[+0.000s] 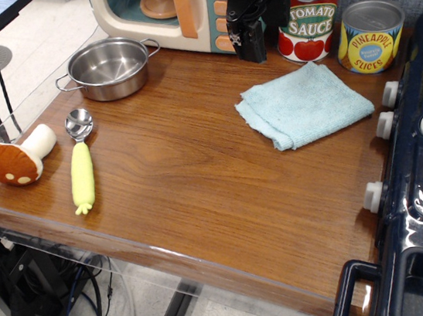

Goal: Slide the blue towel to the bottom right hand side of the table.

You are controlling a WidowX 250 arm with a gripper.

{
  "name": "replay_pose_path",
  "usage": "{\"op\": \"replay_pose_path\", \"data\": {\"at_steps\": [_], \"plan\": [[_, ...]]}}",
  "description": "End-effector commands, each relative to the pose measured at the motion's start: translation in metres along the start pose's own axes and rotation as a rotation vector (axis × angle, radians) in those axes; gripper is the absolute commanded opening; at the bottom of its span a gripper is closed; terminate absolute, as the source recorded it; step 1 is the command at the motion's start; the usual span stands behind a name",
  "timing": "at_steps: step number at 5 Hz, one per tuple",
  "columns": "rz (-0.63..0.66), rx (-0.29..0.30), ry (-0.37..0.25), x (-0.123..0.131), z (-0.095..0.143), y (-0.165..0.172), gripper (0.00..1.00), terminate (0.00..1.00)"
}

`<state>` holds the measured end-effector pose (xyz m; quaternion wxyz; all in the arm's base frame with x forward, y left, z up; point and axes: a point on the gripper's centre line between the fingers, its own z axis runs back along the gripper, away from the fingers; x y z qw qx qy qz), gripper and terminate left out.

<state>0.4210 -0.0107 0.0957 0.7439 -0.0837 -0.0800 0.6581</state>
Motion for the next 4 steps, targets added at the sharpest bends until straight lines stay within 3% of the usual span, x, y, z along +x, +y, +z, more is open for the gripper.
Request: {"op": "replay_pose_path", "data": {"at_steps": [1,3,4], "plan": [[0.0,0.0,0.0,0.0,0.0,0.0,1.0,0.0],[-0.022,0.029,-0.04,-0.018,-0.033,-0.001,1.0,0.0],[-0.046,0.011,-0.047,-0.028,-0.041,-0.002,1.0,0.0]]}}
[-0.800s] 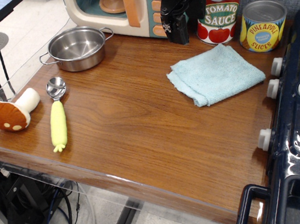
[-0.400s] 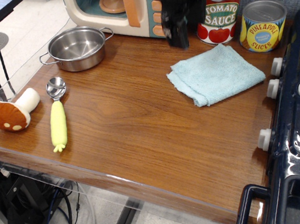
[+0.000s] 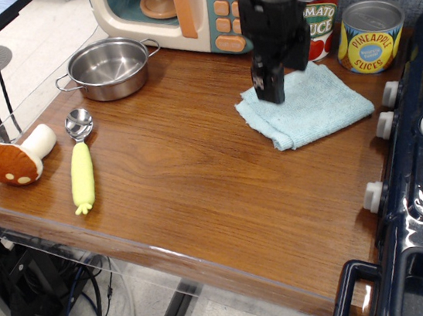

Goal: Slide the blue towel to the bottom right hand side of the table.

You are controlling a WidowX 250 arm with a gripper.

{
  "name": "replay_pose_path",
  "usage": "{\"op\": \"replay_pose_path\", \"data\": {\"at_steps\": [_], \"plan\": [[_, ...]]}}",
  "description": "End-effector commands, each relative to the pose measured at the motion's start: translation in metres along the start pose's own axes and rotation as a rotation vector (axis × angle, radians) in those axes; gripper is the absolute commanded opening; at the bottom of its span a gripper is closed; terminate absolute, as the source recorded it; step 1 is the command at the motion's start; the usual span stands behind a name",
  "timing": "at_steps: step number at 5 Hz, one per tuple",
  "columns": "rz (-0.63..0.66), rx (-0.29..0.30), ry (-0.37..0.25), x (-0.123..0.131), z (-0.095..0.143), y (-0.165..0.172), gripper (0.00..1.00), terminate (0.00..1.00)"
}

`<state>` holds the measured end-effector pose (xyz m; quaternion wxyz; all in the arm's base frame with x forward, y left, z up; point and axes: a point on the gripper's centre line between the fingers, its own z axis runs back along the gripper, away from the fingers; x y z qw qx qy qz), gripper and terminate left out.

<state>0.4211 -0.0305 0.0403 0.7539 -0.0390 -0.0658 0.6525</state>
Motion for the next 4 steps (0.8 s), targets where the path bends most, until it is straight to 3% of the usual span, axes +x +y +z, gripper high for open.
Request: {"op": "replay_pose_path", "data": {"at_steps": [1,4], "plan": [[-0.031,-0.076,-0.015,-0.013,0.009,-0.011,1.0,0.0],[-0.012,-0.004,-0.078,-0.023,-0.007,0.001,1.0,0.0]]}}
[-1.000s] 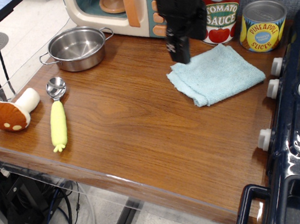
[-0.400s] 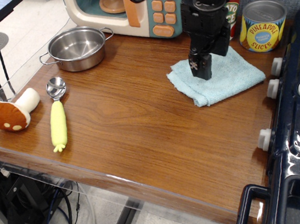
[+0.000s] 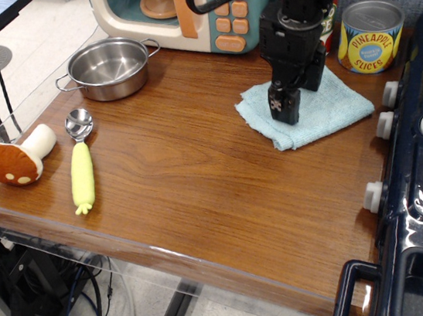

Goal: Slide the blue towel to the bottom right hand side of the table.

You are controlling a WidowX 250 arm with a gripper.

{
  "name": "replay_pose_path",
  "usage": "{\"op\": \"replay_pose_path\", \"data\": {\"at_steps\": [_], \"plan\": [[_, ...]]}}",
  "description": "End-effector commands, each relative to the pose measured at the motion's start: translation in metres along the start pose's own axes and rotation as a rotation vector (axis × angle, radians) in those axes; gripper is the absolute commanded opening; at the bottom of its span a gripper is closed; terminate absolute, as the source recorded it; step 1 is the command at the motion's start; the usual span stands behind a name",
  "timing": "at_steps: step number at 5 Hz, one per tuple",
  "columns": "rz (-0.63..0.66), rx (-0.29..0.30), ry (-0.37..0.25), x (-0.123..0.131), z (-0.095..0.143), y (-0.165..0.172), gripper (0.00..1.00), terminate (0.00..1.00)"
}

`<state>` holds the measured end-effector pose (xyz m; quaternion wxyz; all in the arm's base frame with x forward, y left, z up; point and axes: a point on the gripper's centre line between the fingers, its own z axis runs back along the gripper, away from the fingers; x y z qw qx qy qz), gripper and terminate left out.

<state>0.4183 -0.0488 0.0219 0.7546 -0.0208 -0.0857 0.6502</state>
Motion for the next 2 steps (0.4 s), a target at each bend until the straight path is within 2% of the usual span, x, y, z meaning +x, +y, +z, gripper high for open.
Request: {"op": "replay_pose_path", "data": {"at_steps": [1,2], "plan": [[0.004,0.028,-0.014,-0.005,0.006,0.008,1.0,0.0],[0.0,0.044,-0.011,-0.009,0.006,0.02,1.0,0.0]]}}
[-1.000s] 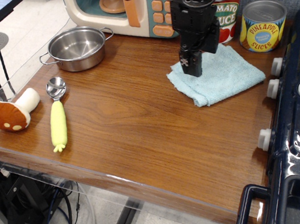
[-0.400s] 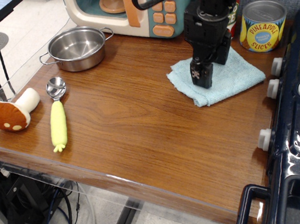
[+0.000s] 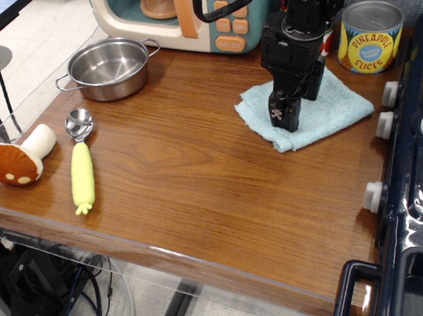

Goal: Slide the blue towel to the bottom right hand side of the table.

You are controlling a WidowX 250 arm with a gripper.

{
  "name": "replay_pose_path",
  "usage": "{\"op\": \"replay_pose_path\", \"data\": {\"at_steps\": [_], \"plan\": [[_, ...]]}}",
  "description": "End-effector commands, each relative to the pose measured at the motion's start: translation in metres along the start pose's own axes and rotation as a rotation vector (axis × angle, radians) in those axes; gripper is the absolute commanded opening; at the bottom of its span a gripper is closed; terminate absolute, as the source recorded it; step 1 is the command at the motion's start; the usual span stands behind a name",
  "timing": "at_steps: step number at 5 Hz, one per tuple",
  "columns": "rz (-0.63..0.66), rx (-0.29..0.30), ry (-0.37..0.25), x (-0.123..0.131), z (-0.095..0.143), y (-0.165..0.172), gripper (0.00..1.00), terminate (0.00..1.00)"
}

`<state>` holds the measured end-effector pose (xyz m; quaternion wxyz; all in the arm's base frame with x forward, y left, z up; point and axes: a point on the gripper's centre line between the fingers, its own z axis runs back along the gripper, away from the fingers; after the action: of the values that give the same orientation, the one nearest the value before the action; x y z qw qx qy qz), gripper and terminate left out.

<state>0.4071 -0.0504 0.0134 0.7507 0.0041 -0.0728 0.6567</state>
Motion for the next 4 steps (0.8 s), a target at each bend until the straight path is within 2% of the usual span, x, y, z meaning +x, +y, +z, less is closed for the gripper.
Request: {"op": "replay_pose_path", "data": {"at_steps": [1,4], "plan": [[-0.019,0.0,0.014,-0.01,0.014,0.025,1.0,0.0],[-0.114,0.045,-0.031,-0.018,0.013,0.103,1.0,0.0]]}}
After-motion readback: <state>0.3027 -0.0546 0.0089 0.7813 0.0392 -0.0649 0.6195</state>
